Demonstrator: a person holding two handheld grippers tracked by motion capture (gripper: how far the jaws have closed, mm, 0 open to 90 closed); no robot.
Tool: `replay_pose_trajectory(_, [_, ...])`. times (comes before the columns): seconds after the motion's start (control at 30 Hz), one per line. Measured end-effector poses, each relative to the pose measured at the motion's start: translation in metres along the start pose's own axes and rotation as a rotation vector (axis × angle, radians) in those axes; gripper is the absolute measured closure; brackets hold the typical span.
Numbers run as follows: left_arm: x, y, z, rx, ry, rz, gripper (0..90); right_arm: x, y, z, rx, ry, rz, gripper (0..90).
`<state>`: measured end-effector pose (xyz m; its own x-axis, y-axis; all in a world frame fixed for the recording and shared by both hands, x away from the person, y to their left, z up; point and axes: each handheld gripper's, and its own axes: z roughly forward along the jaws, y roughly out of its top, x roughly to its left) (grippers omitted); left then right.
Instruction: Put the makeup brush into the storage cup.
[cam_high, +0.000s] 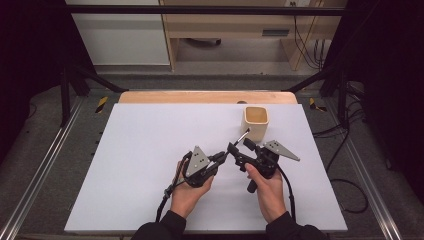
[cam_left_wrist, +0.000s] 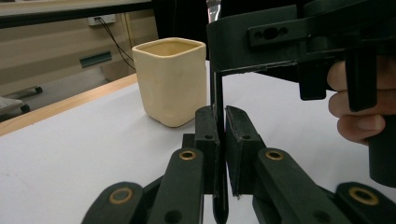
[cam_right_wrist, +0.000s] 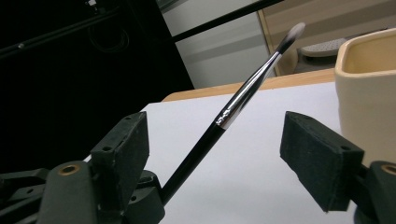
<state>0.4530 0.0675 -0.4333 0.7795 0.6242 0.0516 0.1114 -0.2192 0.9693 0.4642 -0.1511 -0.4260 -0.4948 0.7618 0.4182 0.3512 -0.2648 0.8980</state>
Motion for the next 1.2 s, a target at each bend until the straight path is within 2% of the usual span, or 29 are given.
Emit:
replay_pose_trajectory(0.33, [-0.0014, -0.0001, 0.0006, -0.003, -0.002, 0.000, 84.0, -0.0016, -0.0016, 0.0021, 0.009, 0.032, 0.030, 35.4])
replay_pose_trajectory(0.5, [-0.0020, -0.0002, 0.0001, -0.008, -0.005, 0.000, 84.0, -0.0021, -0.0010, 0.0016, 0.008, 0.042, 0.050, 43.3])
replay_pose_trajectory(1.2, [-0.0041, -0.0004, 0.0006, -0.010, -0.010, 0.003, 84.0, -0.0048, -0.0001, 0.0014, 0.012, 0.068, 0.084, 52.6])
